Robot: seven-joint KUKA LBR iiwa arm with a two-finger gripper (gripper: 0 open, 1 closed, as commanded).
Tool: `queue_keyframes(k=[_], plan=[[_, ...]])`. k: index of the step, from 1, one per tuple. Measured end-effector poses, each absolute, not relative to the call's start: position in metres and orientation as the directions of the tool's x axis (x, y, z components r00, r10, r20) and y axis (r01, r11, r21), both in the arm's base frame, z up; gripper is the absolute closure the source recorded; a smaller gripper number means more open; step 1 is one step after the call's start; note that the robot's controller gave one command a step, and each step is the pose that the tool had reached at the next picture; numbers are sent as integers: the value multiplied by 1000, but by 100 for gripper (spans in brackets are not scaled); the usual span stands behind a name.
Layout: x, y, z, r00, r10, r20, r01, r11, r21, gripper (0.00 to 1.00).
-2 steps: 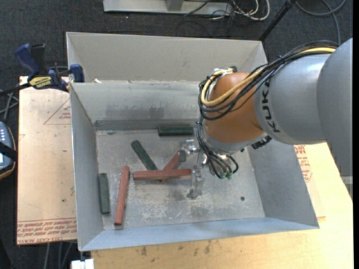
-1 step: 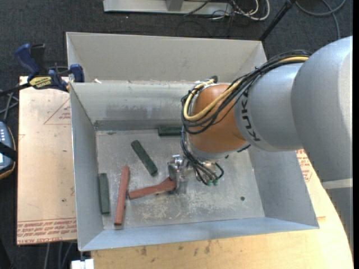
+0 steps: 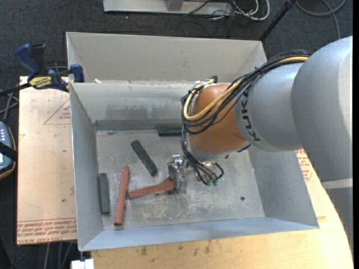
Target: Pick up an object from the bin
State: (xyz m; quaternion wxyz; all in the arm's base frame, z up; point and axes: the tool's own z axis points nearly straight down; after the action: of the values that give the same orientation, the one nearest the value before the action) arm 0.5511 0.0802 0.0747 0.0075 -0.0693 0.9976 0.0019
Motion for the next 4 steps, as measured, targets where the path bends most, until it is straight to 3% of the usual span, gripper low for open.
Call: queue_keyframes(k=[1, 2, 3, 4], plan=[[557, 85, 117, -990, -139, 3, -139, 990, 1, 100], [552, 72, 77, -985, -173, -2, -173, 985, 1, 0], [551, 71, 76, -985, -174, 0, -174, 985, 1, 100], [551, 71, 76, -985, -173, 0, -173, 985, 1, 100]])
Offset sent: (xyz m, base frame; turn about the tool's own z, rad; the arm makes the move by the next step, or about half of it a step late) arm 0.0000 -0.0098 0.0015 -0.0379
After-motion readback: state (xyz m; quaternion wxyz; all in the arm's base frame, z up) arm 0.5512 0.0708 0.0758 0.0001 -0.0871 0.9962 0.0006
